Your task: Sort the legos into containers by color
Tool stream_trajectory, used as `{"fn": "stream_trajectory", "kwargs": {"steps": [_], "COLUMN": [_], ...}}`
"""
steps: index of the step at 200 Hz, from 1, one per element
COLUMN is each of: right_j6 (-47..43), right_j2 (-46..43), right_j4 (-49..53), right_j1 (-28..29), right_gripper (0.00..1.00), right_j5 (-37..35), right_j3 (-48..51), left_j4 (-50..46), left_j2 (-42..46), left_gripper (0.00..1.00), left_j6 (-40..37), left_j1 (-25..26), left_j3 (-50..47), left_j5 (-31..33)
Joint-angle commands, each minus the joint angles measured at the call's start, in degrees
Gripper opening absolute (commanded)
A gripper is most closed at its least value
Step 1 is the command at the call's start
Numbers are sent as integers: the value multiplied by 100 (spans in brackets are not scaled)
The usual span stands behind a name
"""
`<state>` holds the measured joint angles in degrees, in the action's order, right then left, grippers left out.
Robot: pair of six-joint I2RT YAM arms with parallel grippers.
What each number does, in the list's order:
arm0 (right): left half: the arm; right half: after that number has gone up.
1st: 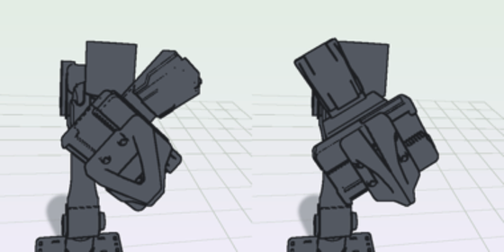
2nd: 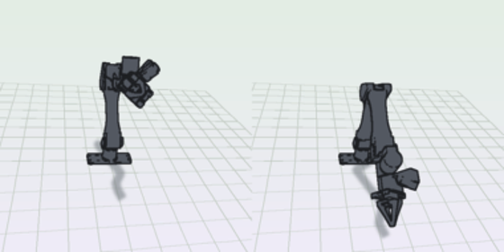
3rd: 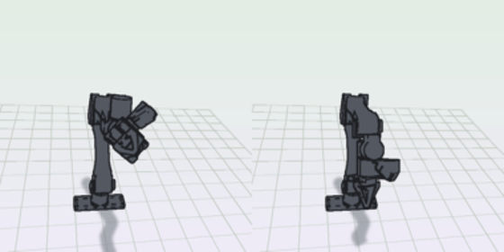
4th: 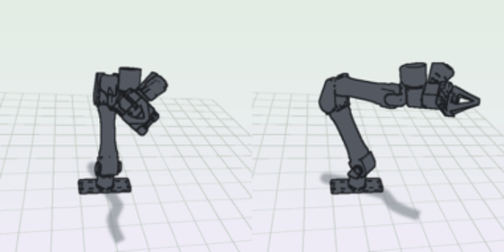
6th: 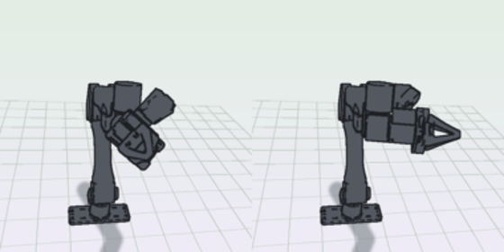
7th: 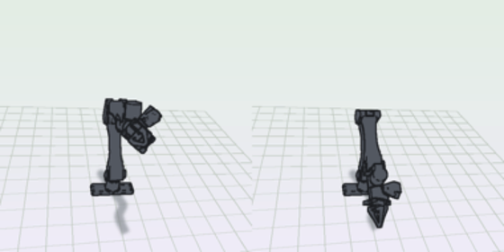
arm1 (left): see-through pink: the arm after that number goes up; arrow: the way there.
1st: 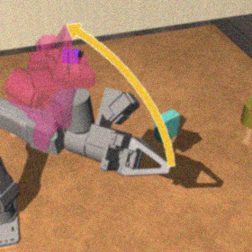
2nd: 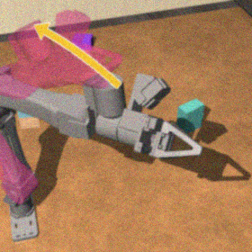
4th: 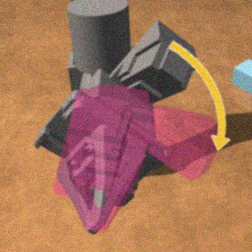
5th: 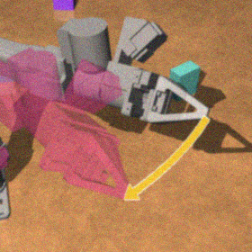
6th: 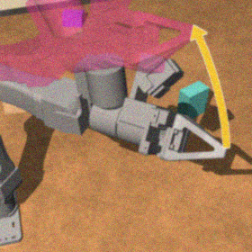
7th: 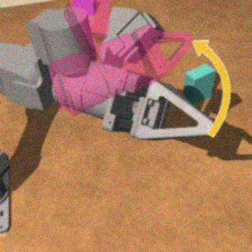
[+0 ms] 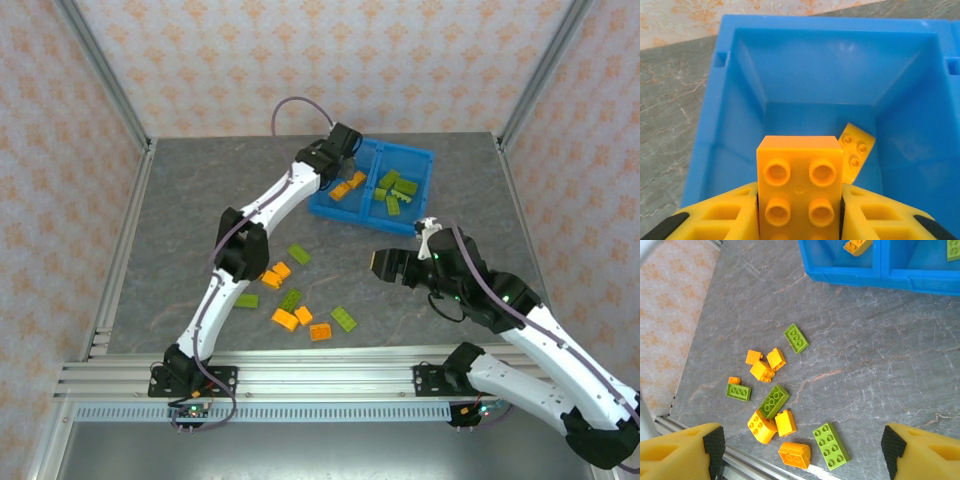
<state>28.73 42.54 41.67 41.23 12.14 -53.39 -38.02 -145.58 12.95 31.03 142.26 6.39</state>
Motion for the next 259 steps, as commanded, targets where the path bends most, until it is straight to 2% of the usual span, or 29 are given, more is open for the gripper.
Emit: {"fn": "stream_trajectory", "kwargs": {"steps": [1, 19, 31, 52, 69, 84, 102, 123, 156, 179, 194, 203, 220, 259], "right_j6": [118, 140, 150, 185, 209, 204, 179, 117, 5, -30, -33, -27, -22, 12], "right_j2": [-129, -124, -114, -115, -99, -55, 46, 218, 616, 905, 1065, 1158, 1294, 1304], "right_j4": [110, 96, 78, 2, -96, -156, -223, -386, -730, -940, -1069, -1116, -1161, -1087], "right_j1": [34, 35, 34, 34, 35, 38, 35, 35, 34, 34, 34, 35, 39, 34], "right_gripper": [83, 83, 83, 83, 83, 83, 84, 84, 84, 83, 83, 84, 84, 84], "right_j5": [-151, -101, -98, -170, -203, -240, -295, -258, 55, 172, 233, 283, 345, 390], "right_j3": [-49, -67, -67, -25, 17, 29, 4, -29, -23, -6, 12, 12, -13, -18], "left_j4": [-347, -292, -322, -392, -292, 223, 1077, 1814, 1699, 1299, 1088, 1041, 943, 1156], "left_j2": [92, 134, 218, 516, 992, 1767, 2983, 4532, 6394, 7292, 7601, 7663, 7473, 6932], "left_gripper": [42, 55, 60, 63, 63, 63, 63, 63, 63, 63, 64, 66, 67, 68], "left_j6": [18, 49, 57, 123, 210, 361, 608, 793, 1104, 1154, 1293, 1385, 1566, 1737], "left_j1": [11, 17, 9, 19, 35, 86, 161, 292, 330, 305, 168, 21, -287, -673], "left_j3": [472, 496, 491, 337, -185, -1228, -2918, -4857, -7060, -8216, -8768, -8996, -9252, -9479], "left_j5": [319, 302, 246, 111, -98, -333, -500, -394, -2, 375, 309, 62, -432, -564]}}
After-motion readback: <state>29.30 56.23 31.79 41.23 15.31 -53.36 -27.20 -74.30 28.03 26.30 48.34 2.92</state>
